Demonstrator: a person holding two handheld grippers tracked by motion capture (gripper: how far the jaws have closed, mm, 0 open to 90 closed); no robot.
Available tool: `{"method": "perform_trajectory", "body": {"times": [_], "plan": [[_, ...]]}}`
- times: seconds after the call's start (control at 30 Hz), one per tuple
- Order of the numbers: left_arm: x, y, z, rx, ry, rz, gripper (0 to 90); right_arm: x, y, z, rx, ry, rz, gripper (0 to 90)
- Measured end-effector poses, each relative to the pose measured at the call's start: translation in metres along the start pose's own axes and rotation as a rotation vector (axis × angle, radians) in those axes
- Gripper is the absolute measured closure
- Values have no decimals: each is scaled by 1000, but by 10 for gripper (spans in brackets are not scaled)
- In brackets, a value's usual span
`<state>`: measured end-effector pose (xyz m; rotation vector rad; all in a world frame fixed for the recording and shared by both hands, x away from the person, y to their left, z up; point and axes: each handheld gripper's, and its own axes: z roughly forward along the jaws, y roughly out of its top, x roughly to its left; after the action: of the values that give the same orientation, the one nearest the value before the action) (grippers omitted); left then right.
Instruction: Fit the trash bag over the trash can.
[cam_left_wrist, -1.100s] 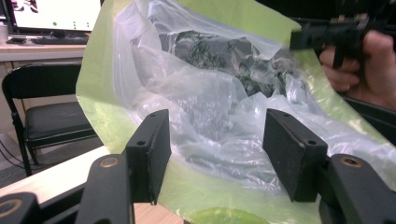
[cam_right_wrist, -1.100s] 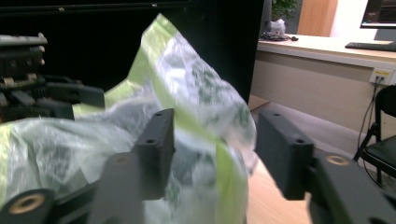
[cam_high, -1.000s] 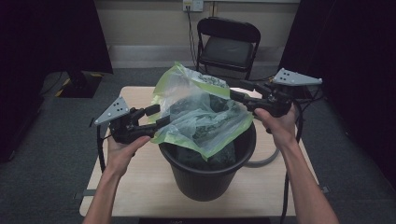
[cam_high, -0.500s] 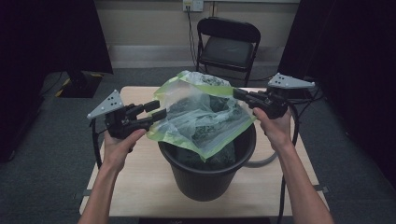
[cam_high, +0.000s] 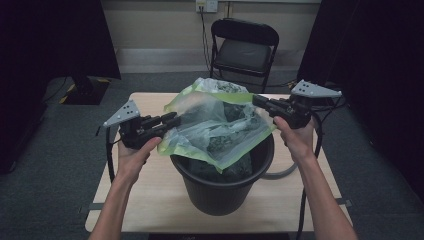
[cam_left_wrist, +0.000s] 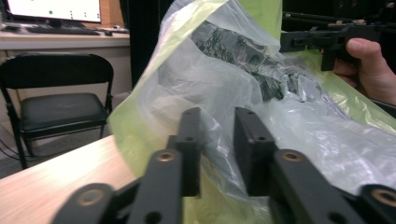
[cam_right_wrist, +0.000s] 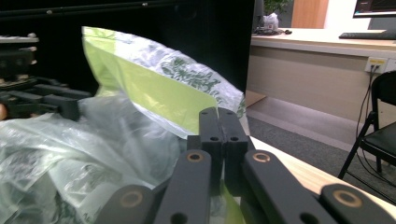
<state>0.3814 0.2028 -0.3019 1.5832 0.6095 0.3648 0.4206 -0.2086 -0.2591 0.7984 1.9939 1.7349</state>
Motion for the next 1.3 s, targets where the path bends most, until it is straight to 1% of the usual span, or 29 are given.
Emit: {"method": "perform_trajectory", "body": {"times": [0.07, 0.13, 0.2, 0.27, 0.3, 0.33, 0.37, 0.4, 0.43, 0.47, 0.5, 0.53, 0.6, 0.63, 0.67, 0.7, 0.73, 0.77, 0.83, 0.87, 0.9, 0.93, 1.03, 1.07, 1.1, 1.13, 1.23, 1.27, 1.3], "plan": [[0, 0, -11, 2, -10, 9, 874, -1, 1, -1, -6, -4, 4, 900], [-2, 0, -18, 9, -24, 24, 899, -1, 3, -3, -17, -12, 6, 900], [-7, 0, -29, 0, -28, 46, 900, -2, 4, -3, -22, -25, 10, 900], [-8, 0, -32, -7, -39, 47, 900, -3, 4, -3, -26, -33, 6, 900], [-9, -1, -37, -6, -32, 60, 900, -6, 4, -3, -23, -70, 8, 900], [-8, -2, -39, 0, -22, 62, 900, -8, 4, -3, -20, -78, 15, 900], [-8, -2, -39, 0, -22, 62, 900, -8, 4, -3, -20, -78, 15, 900], [-4, -6, -42, 8, -6, 53, 900, -15, 3, -1, -13, -101, 28, 900], [-4, -6, -42, 8, -6, 53, 900, -15, 3, -1, -13, -101, 28, 900], [-1, -9, -43, 23, -4, 55, 900, -24, 1, 2, -2, -137, 42, 900], [-1, -9, -43, 23, -4, 55, 900, -24, 1, 2, -2, -137, 42, 900], [-1, -12, -43, 32, -8, 59, 900, -32, -3, 4, 10, -154, 61, 900], [-2, -12, -43, 32, -13, 61, 900, -34, -6, 6, 17, -154, 69, 900], [-3, -11, -43, 30, -20, 66, 900, -36, -11, 10, 35, -162, 63, 900], [-4, -10, -42, 22, -21, 75, 900, -36, -11, 10, 35, -162, 63, 900], [-6, -8, -42, 4, -15, 72, 869, -35, -12, 11, 37, -152, 57, 900], [-7, -6, -43, -13, -16, 70, 758, -34, -13, 11, 36, -142, 57, 900], [-8, -3, -43, -25, -26, 75, 699, -33, -14, 11, 32, -125, 58, 900], [-11, 2, -42, -45, 4, 85, 594, -28, -14, 10, 33, -114, 47, 900], [-12, 4, -42, -46, 9, 85, 534, -24, -13, 8, 32, -102, 33, 900], [-11, 8, -41, -61, 17, 85, 525, -22, -12, 7, 31, -97, 30, 900], [-11, 8, -41, -61, 17, 85, 490, -20, -12, 7, 28, -92, 23, 900], [-8, 11, -36, -72, 34, 73, 467, -17, -10, 5, 30, -82, 8, 900], [-5, 11, -34, -74, 40, 62, 465, -15, -9, 4, 28, -81, 1, 900], [-2, 11, -32, -80, 29, 40, 456, -14, -8, 3, 25, -78, -2, 900], [1, 11, -33, -115, 14, 13, 444, -13, -6, 0, 18, -74, -12, 900], [3, 12, -33, -107, 32, 29, 450, -12, -4, -3, 4, -62, -11, 900], [5, 12, -27, -67, 65, 48, 449, -11, -2, -4, 6, -52, -16, 900], [5, 12, -27, -67, 65, 48, 448, -11, -2, -4, 6, -52, -16, 900]]}}
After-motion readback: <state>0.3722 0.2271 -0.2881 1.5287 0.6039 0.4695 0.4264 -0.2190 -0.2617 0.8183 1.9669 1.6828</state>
